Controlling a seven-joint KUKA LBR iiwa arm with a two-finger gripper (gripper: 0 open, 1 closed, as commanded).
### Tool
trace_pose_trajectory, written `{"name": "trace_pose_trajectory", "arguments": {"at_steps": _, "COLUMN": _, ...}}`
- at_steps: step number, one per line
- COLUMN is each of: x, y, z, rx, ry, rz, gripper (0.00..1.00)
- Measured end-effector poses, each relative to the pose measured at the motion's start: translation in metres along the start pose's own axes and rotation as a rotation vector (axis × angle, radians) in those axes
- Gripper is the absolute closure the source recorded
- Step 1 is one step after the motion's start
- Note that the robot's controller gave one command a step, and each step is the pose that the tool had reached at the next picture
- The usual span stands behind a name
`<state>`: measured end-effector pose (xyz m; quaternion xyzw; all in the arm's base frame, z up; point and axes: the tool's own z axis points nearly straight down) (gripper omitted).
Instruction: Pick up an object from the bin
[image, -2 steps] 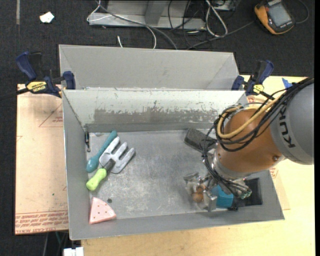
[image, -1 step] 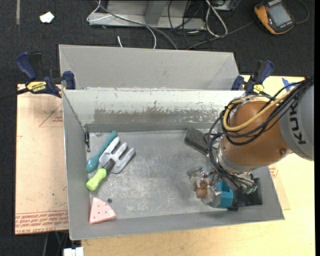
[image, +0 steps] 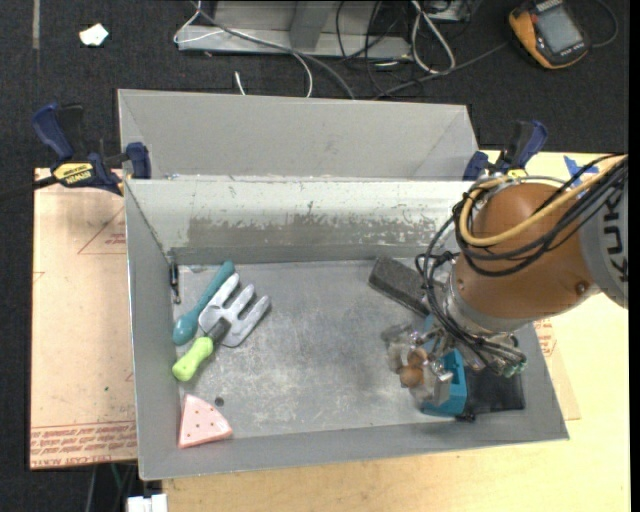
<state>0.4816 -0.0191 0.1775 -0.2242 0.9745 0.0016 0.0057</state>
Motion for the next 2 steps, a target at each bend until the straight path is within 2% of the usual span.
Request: {"name": "trace_pose_trajectory", "arguments": {"at_steps": 2, "x": -0.001, "y": 0.000, "z": -0.059, "rx": -0.001, "ry": 0.000, "rz": 0.002, "gripper": 1.00}}
